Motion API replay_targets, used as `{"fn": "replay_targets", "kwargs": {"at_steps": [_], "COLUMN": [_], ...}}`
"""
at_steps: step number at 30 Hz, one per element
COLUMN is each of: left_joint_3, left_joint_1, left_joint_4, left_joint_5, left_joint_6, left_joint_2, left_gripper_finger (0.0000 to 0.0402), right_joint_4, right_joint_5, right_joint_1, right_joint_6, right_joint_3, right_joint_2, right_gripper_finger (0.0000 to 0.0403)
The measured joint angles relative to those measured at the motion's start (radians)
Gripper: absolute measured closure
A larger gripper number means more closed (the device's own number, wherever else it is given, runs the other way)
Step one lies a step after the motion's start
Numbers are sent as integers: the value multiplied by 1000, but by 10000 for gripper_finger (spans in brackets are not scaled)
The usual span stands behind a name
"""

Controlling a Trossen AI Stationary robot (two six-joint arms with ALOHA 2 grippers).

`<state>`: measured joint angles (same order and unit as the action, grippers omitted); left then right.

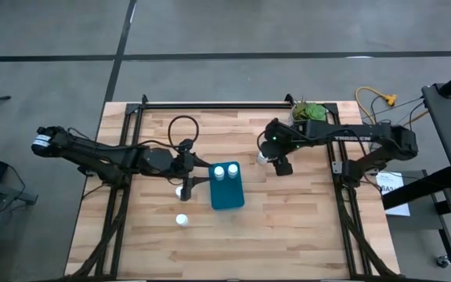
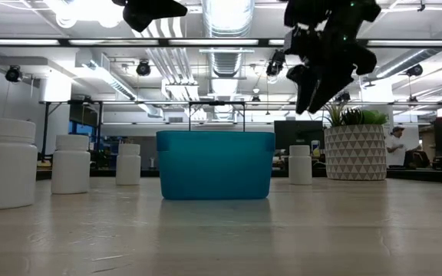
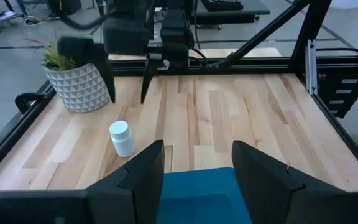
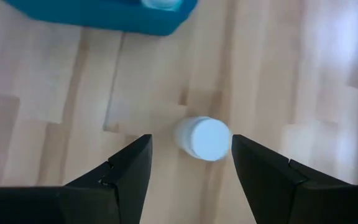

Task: Pick and place pill bottles into a basket
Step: Put the white pill bottle into the blue bin

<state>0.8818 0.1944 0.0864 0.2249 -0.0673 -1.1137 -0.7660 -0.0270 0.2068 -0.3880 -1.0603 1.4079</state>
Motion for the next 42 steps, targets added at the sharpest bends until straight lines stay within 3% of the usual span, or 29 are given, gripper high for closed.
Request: {"fn": "replay_targets", "kwargs": {"at_steps": [13, 31, 42], "left_joint_3": [-1, -3, -3], "left_joint_1": [0, 0, 0], "left_joint_4": [1, -1, -1], "left_joint_5": [0, 0, 0], "left_joint_6": [2, 2, 2], "left_joint_2": [0, 0, 0], "left_gripper_finger": [229, 229, 229], "right_joint_4": [2, 57, 21], "right_joint_5": [-26, -38, -57], "right_joint_1": [79, 105, 106], "right_joint_6": [-99, -136, -140], "right_joint_3": [0, -5, -77], "right_joint_2": [70, 198, 293], "right_gripper_finger": [188, 188, 188]}}
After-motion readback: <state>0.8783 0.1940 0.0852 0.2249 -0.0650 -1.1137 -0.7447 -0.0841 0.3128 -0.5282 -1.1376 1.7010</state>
